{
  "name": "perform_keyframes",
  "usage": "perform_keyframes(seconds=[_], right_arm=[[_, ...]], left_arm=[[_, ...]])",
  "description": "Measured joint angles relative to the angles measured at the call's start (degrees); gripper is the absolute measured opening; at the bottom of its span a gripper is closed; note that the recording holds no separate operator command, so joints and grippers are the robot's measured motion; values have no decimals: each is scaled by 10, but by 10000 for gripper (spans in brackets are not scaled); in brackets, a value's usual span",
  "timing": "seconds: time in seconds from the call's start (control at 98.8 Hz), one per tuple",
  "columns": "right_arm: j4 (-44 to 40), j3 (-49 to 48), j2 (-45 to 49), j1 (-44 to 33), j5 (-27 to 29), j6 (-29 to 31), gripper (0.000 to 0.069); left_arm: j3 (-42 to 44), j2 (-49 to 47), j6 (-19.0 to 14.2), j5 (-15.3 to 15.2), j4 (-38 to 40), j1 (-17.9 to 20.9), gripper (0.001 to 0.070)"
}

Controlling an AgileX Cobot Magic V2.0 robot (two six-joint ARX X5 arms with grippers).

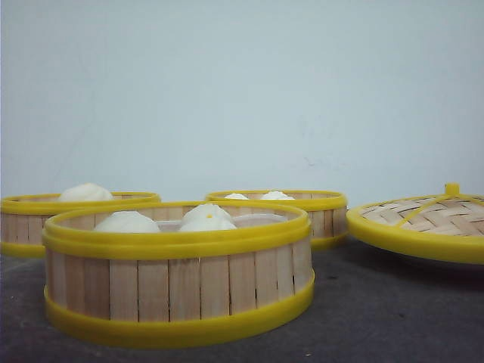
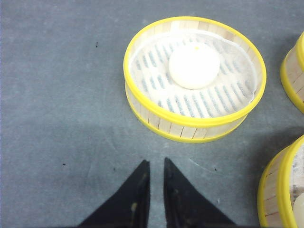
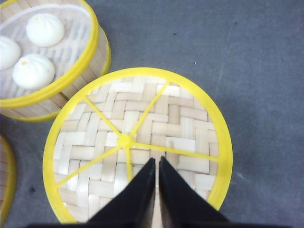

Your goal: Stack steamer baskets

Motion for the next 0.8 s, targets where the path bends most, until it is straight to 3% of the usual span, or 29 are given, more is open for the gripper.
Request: perform_keyframes(seconds=[0.172,0.223,0.283,0.334,0.385,0.476,0.547,0.638,0.8], right_arm=[[1,0,0,0,0,-7,30],[3,0,0,0,0,-10,99],[4,0,0,0,0,-12,232],[4,0,0,0,0,-13,354],[4,0,0,0,0,-13,458],[3,0,0,0,0,-15,573],[1,0,0,0,0,-15,607],[0,0,0,0,0,-16,622],[-14,0,0,0,0,-17,627]], left_arm=[[0,0,0,0,0,0,26],[0,0,0,0,0,0,26],[0,0,0,0,2,0,54],[0,0,0,0,3,0,130],[0,0,0,0,3,0,251],[0,0,0,0,3,0,447],[0,0,-1,0,2,0,517],[0,0,-16,8,-1,0,543],[0,2,-58,90,-1,0,550]])
